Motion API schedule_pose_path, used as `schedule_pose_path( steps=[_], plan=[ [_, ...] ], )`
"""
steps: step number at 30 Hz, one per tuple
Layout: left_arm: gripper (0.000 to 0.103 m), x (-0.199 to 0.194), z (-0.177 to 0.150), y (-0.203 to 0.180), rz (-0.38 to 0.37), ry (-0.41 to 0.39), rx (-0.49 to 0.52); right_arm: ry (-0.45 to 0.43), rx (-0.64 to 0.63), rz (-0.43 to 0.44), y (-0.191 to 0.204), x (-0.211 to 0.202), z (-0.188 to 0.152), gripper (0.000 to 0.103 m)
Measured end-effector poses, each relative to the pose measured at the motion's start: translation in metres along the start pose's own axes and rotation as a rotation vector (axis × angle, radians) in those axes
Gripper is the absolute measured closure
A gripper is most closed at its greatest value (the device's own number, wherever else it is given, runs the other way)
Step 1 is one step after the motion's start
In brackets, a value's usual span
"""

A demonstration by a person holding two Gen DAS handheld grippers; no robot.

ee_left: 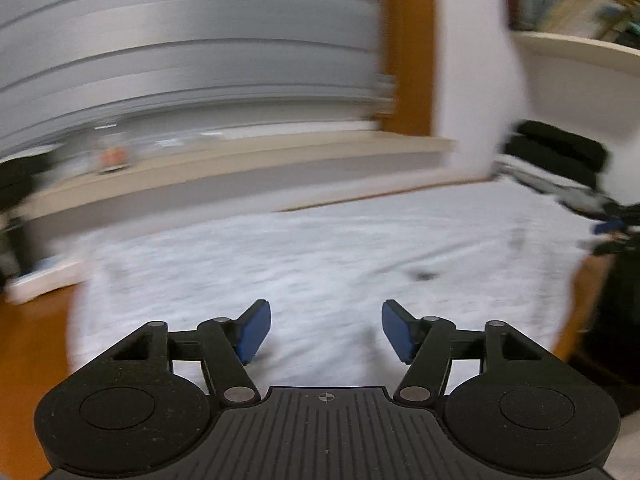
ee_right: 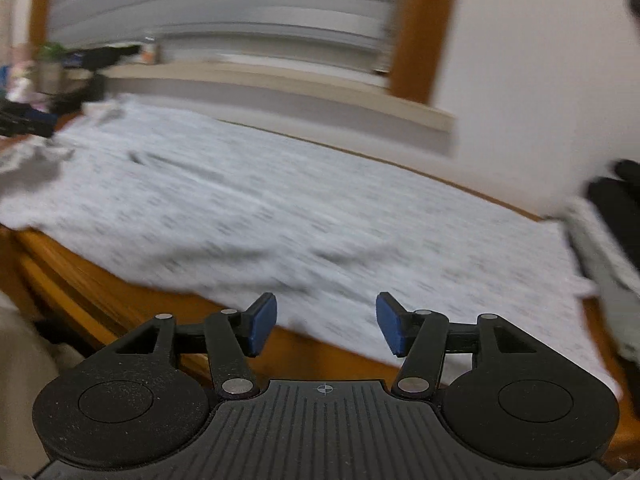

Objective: Fold clothes

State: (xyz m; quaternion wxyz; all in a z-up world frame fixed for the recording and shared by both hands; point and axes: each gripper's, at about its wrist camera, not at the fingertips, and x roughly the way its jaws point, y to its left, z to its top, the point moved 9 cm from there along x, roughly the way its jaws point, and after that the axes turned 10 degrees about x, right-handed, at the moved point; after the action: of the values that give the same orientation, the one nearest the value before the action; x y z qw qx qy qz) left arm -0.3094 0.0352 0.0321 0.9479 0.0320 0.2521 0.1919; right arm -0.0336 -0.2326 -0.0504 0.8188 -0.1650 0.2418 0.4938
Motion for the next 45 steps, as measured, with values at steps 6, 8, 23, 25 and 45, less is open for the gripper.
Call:
schedule_pose_path(
  steps=[6,8,23,25,45],
  plan=[
    [0.036,0.054,0.030,-0.095,-0.164,0.007,0.138,-0.009,0.000,-0.146,-0.041,-0.004,-0.025,0.042],
    [0.035,0.066,0.036,-0.126,-0.220,0.012,0.190,-0.005,0.004,-0.173,-0.056,-0.005,-0.033,0.042],
    [0.055,0.109,0.034,-0.215,-0.394,0.065,0.373,0.009,0.105,-0.191,-0.117,0.006,-0.046,0.045],
    [0.055,0.112,0.037,-0.213,-0.414,0.070,0.356,0.006,0.124,-0.188,-0.120,0.007,-0.045,0.045],
    [0.101,0.125,0.081,-0.196,-0.457,-0.019,0.308,-0.036,0.189,-0.200,-0.129,0.004,-0.051,0.044]
  ],
)
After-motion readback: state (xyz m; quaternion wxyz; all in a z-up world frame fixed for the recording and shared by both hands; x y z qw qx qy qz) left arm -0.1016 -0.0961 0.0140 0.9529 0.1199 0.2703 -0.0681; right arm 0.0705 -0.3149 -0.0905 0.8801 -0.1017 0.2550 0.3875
